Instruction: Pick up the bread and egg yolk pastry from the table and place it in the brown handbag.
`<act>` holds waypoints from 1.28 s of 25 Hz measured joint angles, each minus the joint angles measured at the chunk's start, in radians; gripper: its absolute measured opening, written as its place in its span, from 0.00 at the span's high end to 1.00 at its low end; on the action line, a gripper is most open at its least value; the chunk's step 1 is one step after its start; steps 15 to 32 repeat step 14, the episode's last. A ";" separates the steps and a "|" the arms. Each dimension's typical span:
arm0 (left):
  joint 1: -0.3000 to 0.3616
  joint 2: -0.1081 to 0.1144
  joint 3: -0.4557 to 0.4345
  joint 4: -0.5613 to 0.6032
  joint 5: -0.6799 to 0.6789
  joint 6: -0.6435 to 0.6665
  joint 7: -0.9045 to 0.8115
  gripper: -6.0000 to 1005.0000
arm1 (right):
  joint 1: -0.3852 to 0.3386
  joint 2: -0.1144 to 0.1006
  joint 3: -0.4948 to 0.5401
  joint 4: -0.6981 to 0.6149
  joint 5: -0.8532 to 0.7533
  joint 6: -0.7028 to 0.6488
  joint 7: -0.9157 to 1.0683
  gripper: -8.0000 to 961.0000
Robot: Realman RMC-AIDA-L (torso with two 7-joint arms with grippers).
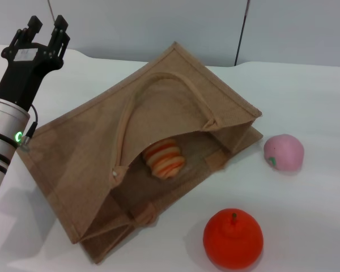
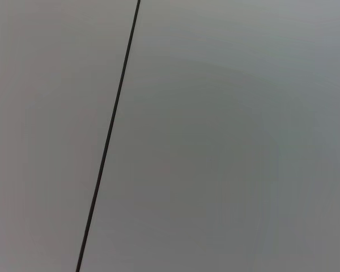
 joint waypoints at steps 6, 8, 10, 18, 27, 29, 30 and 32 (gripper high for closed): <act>0.000 0.000 0.000 -0.001 0.000 -0.001 -0.009 0.43 | 0.000 0.001 0.001 0.001 0.000 0.000 0.000 0.17; 0.000 0.001 0.000 -0.001 0.000 -0.001 -0.010 0.43 | 0.000 0.001 0.001 0.001 0.000 0.002 0.000 0.17; 0.000 0.001 0.000 -0.001 0.000 -0.001 -0.010 0.43 | 0.000 0.001 0.001 0.001 0.000 0.005 0.000 0.17; 0.000 0.001 0.000 -0.001 0.000 -0.002 -0.010 0.43 | 0.000 0.001 0.002 0.001 0.000 0.008 0.001 0.17; 0.000 0.001 0.000 -0.001 0.000 -0.002 -0.010 0.43 | 0.000 0.001 0.002 0.001 0.000 0.008 0.001 0.17; 0.000 0.001 0.000 -0.001 0.000 -0.002 -0.010 0.43 | 0.000 0.001 0.002 0.001 0.000 0.008 0.001 0.17; 0.000 0.001 0.000 -0.001 0.000 -0.002 -0.010 0.43 | 0.000 0.001 0.002 0.001 0.000 0.008 0.001 0.17; 0.000 0.001 0.000 -0.001 0.000 -0.002 -0.010 0.43 | 0.000 0.001 0.002 0.001 0.000 0.008 0.001 0.17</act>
